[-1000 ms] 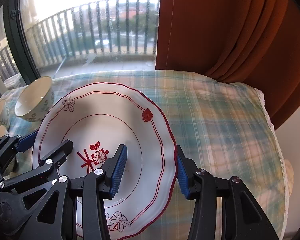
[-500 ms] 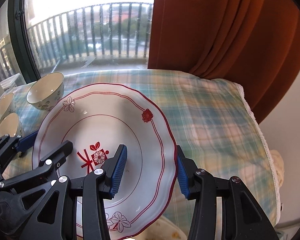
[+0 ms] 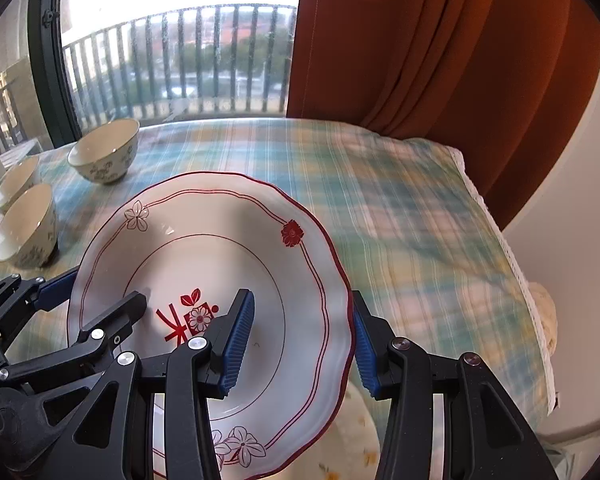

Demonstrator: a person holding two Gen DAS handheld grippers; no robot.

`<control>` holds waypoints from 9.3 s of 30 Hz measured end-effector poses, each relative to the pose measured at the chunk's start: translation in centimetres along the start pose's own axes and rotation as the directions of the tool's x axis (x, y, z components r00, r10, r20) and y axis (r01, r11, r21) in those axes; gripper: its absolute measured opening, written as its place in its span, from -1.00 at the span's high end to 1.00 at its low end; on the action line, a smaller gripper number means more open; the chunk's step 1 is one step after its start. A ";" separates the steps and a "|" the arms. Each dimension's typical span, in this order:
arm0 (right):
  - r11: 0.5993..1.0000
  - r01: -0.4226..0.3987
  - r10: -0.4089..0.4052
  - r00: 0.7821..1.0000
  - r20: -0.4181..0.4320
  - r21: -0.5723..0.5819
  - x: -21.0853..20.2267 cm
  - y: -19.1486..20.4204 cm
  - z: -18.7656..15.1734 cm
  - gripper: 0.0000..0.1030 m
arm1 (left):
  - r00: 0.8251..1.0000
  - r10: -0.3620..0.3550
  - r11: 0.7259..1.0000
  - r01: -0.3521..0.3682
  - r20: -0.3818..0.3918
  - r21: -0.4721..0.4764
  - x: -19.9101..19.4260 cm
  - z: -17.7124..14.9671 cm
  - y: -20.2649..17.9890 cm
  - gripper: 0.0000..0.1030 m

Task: Organize plates and bowls

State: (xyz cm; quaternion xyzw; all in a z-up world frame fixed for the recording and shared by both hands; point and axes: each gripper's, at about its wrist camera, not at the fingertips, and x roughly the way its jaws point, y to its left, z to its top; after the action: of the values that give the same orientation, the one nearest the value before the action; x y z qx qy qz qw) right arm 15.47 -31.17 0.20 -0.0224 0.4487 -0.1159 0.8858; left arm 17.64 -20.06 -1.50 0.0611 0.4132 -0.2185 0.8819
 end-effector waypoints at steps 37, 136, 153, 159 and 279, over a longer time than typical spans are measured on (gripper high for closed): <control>0.992 -0.054 0.059 0.997 -0.040 0.110 0.4 -4.8 -10.7 0.03 | 0.993 0.110 0.978 -0.115 0.036 0.175 -0.4 -7.2 -7.4 0.00; 0.967 -0.253 0.241 0.951 0.196 0.038 2.8 23.5 6.9 -0.44 | 0.920 0.381 0.904 -0.349 0.094 -0.248 -1.5 -0.3 23.1 -0.30; 0.945 -0.326 0.324 0.942 0.088 0.021 7.5 25.7 7.1 0.61 | 0.952 0.306 0.925 -0.292 0.020 -0.244 2.1 -0.6 24.3 0.40; 0.956 -0.293 0.292 0.951 0.097 -0.011 7.2 26.1 6.9 0.61 | 0.950 0.311 0.928 -0.298 0.025 -0.221 1.7 -0.9 23.9 0.39; 0.971 -0.227 0.237 0.943 0.234 -0.067 -6.2 26.9 4.0 -0.68 | 0.934 0.322 0.931 -0.281 0.157 -0.234 -10.3 -3.3 23.3 -0.77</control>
State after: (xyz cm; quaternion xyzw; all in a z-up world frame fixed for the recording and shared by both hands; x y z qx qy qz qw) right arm 20.12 -3.91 3.64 -0.0007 0.3400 0.0017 0.9404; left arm 19.74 5.21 2.43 0.0102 0.3322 -0.0405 0.9423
